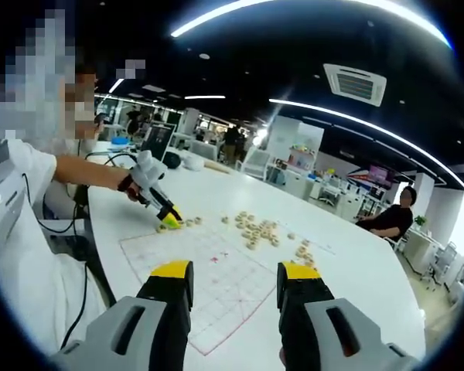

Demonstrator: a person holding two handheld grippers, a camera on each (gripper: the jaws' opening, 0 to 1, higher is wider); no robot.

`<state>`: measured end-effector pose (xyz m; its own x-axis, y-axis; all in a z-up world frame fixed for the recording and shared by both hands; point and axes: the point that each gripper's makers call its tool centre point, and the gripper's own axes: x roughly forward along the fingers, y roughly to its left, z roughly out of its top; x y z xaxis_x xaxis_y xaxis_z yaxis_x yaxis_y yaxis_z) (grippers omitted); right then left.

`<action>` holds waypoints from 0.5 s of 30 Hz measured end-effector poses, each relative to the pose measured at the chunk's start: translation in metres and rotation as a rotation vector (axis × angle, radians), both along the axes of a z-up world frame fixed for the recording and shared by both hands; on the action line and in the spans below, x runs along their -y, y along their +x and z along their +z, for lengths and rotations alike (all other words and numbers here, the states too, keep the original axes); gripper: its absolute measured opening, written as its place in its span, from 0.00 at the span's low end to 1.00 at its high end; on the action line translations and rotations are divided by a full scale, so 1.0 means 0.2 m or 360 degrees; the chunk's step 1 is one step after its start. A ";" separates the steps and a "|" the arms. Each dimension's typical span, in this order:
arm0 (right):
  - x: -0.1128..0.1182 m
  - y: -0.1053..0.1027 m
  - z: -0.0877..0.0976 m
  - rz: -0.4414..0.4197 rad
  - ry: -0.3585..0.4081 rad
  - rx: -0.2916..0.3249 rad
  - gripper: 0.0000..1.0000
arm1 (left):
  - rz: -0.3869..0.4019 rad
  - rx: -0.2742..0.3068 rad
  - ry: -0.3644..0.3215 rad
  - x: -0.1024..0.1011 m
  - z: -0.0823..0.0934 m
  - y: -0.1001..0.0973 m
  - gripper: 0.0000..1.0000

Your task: Pick up the chess pieces one by one and place each piece onto its starting position on the chessboard, setting the pieces on their correct points until all the chess pieces are arranged in the starting layout

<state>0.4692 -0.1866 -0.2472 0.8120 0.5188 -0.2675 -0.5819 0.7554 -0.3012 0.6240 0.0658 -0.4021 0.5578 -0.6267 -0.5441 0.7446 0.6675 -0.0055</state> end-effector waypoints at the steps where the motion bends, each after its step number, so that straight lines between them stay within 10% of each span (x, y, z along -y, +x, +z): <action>1: 0.00 0.00 0.00 0.0000 -0.0001 -0.0001 0.44 | -0.0001 0.0000 0.0000 0.00 0.00 0.00 0.19; 15: 0.01 0.01 0.00 -0.0005 0.0001 -0.0007 0.44 | 0.0048 0.0049 -0.0061 -0.04 0.12 0.00 0.47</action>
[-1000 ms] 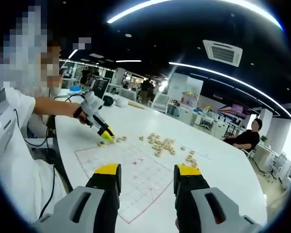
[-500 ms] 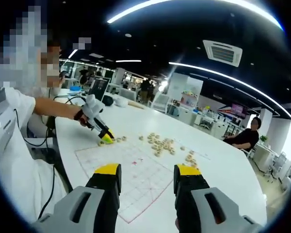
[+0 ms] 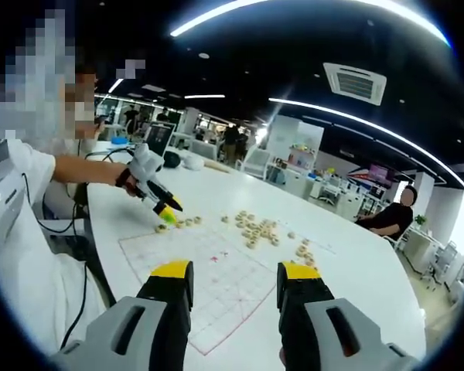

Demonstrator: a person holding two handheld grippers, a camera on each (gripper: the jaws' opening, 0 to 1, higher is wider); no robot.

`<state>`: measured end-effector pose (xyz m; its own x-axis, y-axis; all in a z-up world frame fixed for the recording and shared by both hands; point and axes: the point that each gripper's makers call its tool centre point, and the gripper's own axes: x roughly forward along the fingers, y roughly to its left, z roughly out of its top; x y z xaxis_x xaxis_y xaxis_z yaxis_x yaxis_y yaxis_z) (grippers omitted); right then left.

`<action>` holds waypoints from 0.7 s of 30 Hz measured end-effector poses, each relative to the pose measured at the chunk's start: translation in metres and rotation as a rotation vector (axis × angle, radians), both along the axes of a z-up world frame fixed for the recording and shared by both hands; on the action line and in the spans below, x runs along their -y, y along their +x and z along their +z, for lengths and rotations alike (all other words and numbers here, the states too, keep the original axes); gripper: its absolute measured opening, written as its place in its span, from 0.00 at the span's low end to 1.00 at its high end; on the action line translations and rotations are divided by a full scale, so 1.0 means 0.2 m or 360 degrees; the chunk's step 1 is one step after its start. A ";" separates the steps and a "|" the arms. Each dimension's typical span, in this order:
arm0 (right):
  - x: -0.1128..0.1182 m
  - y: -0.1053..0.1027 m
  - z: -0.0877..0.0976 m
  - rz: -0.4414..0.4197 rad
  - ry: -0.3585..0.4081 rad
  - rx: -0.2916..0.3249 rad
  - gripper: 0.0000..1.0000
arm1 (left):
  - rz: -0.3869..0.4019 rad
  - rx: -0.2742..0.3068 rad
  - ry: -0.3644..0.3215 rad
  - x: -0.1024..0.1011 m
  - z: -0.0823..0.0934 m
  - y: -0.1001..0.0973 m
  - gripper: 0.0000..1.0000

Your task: Pick up the chess pieces one by one and place each piece onto its starting position on the chessboard, setting the pieces on their correct points until all the chess pieces are arranged in the starting layout

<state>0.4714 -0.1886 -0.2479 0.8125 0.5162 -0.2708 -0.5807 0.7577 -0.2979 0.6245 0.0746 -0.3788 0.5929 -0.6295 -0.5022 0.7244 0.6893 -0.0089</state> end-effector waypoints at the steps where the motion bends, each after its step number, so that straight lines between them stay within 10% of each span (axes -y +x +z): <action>1: 0.00 0.00 0.00 -0.0001 0.0001 0.0001 0.44 | 0.0005 0.0005 -0.0005 0.00 0.01 0.00 0.50; 21: 0.02 -0.01 0.01 -0.0012 0.0002 0.0010 0.44 | 0.0043 0.0087 0.0029 0.04 0.08 0.18 0.51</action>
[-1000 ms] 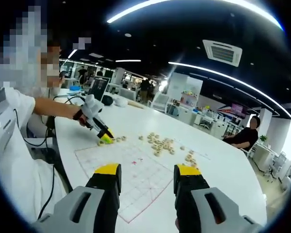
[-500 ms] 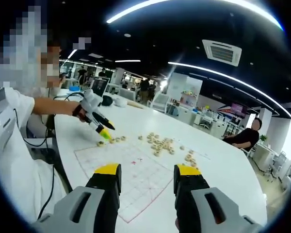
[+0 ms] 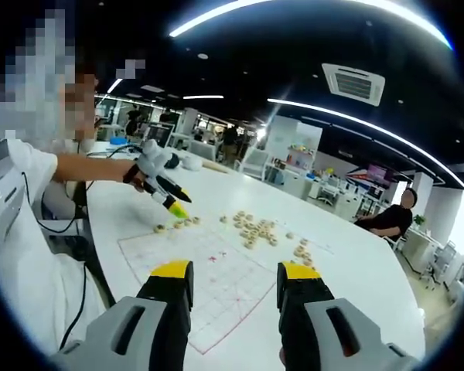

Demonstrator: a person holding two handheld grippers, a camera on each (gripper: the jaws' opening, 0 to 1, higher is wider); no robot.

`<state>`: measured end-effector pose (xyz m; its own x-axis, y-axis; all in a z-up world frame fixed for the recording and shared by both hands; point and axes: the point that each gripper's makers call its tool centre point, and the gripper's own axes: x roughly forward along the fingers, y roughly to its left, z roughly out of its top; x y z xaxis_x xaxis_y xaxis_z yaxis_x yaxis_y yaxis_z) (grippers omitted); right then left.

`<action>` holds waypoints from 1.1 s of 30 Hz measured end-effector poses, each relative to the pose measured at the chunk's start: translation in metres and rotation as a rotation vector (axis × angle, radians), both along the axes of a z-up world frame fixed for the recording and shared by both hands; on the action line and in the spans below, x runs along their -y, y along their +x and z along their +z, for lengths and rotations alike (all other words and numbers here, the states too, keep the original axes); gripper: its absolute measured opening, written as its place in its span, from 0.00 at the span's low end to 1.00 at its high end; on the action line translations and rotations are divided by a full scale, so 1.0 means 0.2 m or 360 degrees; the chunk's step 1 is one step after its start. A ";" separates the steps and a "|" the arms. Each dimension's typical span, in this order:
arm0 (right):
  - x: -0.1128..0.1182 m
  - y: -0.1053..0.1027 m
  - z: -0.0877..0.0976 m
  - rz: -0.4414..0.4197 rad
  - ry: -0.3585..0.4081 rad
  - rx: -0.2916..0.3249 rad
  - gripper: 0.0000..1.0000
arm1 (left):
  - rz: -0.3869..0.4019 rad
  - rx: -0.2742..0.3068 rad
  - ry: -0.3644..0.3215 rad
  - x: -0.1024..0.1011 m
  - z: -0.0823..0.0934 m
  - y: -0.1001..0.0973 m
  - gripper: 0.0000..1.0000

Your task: Pick up the chess pieces one by one and place each piece onto its starting position on the chessboard, setting the pieces on their correct points until all the chess pieces are arranged in the starting layout

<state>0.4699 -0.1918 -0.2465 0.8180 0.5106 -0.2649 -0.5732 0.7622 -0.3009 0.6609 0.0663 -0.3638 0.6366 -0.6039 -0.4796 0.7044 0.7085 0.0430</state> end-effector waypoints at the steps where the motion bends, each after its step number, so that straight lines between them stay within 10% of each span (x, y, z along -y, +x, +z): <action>1: 0.00 0.00 0.00 -0.0001 0.0001 0.0000 0.44 | 0.0001 -0.0001 0.0007 0.01 0.00 0.01 0.51; 26: 0.00 0.01 0.00 0.0000 -0.0005 -0.0004 0.44 | 0.0153 0.0016 0.0043 0.17 -0.16 0.53 0.44; 33: 0.01 0.01 0.00 -0.0007 -0.0008 -0.0002 0.44 | 0.0241 0.0004 0.0038 0.13 -0.18 0.57 0.08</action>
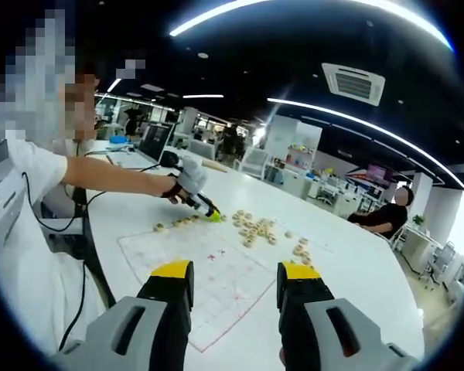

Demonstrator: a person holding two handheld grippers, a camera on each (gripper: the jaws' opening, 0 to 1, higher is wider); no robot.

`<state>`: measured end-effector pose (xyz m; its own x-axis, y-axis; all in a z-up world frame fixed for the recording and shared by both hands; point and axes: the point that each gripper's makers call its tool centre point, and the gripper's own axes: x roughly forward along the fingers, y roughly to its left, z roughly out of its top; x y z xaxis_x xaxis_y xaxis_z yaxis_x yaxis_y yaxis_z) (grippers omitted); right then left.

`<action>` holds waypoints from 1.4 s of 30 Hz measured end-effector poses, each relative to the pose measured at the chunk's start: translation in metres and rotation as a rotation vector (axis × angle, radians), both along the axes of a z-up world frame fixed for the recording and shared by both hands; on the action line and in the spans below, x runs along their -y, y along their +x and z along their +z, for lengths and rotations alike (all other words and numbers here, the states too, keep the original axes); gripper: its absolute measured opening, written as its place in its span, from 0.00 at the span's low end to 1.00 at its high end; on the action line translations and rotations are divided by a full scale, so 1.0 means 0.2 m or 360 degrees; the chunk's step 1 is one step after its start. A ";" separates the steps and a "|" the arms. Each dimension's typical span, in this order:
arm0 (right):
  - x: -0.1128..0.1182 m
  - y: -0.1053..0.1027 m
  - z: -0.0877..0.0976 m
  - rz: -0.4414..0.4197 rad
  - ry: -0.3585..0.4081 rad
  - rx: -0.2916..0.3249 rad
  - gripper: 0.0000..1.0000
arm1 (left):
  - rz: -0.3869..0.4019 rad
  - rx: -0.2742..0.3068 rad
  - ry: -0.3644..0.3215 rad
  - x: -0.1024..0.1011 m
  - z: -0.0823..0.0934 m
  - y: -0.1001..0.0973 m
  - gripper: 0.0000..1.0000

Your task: Pick up the chess pieces one by one and place each piece onto its starting position on the chessboard, setting the pieces on their correct points until all the chess pieces are arranged in the starting layout

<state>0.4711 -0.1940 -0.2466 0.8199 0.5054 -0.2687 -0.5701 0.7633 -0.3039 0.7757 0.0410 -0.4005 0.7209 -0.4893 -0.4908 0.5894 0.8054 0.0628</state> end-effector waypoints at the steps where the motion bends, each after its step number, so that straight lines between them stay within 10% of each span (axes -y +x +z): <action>1: 0.00 0.00 0.00 -0.0002 0.0001 0.0000 0.44 | 0.0006 -0.0002 -0.0008 0.00 0.01 -0.01 0.04; 7: 0.01 0.01 0.00 -0.0014 -0.0004 -0.0002 0.44 | 0.0004 0.0023 -0.0014 0.01 0.04 -0.02 0.07; 11: 0.00 0.01 0.00 -0.0004 -0.0009 0.0001 0.44 | -0.0026 -0.0004 -0.0012 0.04 0.00 -0.02 0.38; 27: 0.00 0.02 -0.01 -0.0005 -0.0008 -0.0011 0.44 | 0.0027 0.0055 -0.0011 0.02 0.04 0.01 0.19; 42: -0.01 0.01 -0.01 0.0001 -0.0015 -0.0007 0.44 | -0.0090 0.0068 -0.0218 -0.01 0.28 -0.37 0.19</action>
